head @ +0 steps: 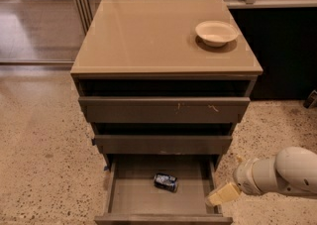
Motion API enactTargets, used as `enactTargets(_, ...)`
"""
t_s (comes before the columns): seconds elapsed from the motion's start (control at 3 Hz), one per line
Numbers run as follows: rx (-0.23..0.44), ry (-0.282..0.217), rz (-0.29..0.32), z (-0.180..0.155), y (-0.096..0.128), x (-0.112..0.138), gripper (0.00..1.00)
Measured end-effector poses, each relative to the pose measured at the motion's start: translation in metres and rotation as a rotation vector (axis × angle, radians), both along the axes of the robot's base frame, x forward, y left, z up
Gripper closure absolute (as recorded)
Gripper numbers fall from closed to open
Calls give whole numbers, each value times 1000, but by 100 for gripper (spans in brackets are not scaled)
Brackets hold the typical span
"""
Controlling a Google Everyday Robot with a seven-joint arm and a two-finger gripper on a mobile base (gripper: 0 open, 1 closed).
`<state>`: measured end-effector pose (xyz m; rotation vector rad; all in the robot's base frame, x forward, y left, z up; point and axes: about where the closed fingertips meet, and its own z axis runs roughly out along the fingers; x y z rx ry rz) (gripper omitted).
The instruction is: Pick pepsi can from bottom drawer and place on counter
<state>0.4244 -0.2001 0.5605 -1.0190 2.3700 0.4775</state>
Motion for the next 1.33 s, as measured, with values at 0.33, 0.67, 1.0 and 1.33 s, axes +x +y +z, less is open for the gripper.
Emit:
enactTargets(0.33,65,16,-24,-38,-1,14,0)
enactTargets(0.67,143,60,-10,-95,19,34,0)
enactTargets(1.0,165,68,3,-129,42,64,0)
enactTargets(1.33,170,72,7,-133,47,67,0)
